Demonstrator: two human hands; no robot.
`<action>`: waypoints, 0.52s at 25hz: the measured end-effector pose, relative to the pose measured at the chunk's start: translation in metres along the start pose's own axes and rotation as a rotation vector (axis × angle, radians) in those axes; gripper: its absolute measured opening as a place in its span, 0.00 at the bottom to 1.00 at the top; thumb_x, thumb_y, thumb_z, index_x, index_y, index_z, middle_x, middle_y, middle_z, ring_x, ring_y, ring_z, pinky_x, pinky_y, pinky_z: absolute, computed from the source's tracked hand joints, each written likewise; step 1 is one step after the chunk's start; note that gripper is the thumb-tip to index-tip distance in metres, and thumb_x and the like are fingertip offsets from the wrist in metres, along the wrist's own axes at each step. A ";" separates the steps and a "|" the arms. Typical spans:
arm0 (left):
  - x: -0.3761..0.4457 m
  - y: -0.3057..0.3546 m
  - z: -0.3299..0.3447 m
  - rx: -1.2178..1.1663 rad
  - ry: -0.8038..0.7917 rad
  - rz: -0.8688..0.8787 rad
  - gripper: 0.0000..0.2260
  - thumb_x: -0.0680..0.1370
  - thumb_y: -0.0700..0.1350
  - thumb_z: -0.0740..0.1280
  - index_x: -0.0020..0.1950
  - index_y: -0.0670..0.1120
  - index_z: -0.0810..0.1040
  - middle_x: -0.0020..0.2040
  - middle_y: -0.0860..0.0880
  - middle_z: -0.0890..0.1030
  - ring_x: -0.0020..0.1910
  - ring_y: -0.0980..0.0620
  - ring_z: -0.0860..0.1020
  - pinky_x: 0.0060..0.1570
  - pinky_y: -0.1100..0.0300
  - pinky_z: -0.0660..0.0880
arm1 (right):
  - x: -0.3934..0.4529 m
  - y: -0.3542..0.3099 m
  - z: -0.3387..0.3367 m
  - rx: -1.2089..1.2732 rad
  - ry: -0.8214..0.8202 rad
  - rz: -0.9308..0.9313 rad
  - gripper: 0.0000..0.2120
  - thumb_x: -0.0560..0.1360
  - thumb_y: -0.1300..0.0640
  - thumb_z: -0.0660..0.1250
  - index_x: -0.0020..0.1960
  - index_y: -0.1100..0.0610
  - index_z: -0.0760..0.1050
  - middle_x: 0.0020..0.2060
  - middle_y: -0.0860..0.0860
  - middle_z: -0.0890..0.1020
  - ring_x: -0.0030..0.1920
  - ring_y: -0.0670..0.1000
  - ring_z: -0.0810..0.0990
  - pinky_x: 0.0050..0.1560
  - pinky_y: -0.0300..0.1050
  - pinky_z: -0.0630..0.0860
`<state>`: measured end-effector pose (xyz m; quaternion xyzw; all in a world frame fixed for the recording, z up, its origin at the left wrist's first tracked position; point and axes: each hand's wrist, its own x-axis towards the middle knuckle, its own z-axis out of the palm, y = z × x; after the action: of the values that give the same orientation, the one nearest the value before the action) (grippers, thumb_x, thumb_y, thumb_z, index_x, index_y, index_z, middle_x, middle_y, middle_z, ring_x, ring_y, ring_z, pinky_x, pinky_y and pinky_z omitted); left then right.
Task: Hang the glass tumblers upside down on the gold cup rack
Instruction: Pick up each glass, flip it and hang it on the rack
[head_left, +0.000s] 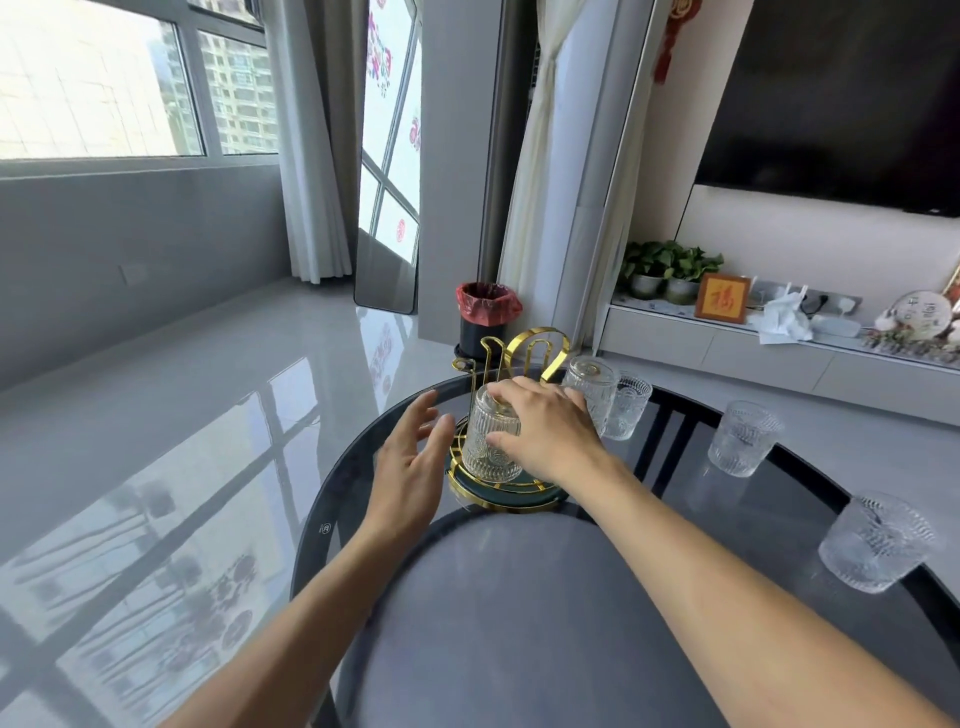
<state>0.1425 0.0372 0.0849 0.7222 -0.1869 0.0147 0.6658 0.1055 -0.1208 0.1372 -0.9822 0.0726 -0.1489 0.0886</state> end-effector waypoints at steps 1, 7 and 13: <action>-0.001 0.000 0.001 0.014 -0.006 0.002 0.17 0.82 0.50 0.63 0.71 0.51 0.72 0.62 0.50 0.78 0.56 0.63 0.76 0.47 0.73 0.71 | -0.001 0.002 0.000 -0.016 -0.015 -0.004 0.28 0.73 0.45 0.68 0.71 0.47 0.66 0.69 0.51 0.73 0.69 0.58 0.68 0.69 0.59 0.60; -0.015 0.015 0.019 0.067 -0.021 0.061 0.19 0.81 0.49 0.64 0.72 0.50 0.71 0.67 0.48 0.77 0.66 0.50 0.74 0.66 0.46 0.71 | -0.030 0.022 -0.003 0.087 0.059 -0.005 0.32 0.74 0.44 0.67 0.75 0.47 0.61 0.77 0.54 0.61 0.77 0.57 0.55 0.74 0.53 0.50; -0.043 0.047 0.073 0.144 -0.093 0.317 0.19 0.81 0.45 0.65 0.73 0.51 0.71 0.69 0.53 0.74 0.70 0.55 0.70 0.68 0.51 0.68 | -0.103 0.084 -0.012 0.313 0.221 0.139 0.29 0.74 0.47 0.68 0.73 0.49 0.66 0.76 0.50 0.65 0.75 0.51 0.61 0.71 0.43 0.55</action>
<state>0.0720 -0.0250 0.1095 0.7295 -0.3277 0.0994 0.5922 -0.0051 -0.1866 0.1033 -0.9268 0.1255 -0.2588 0.2416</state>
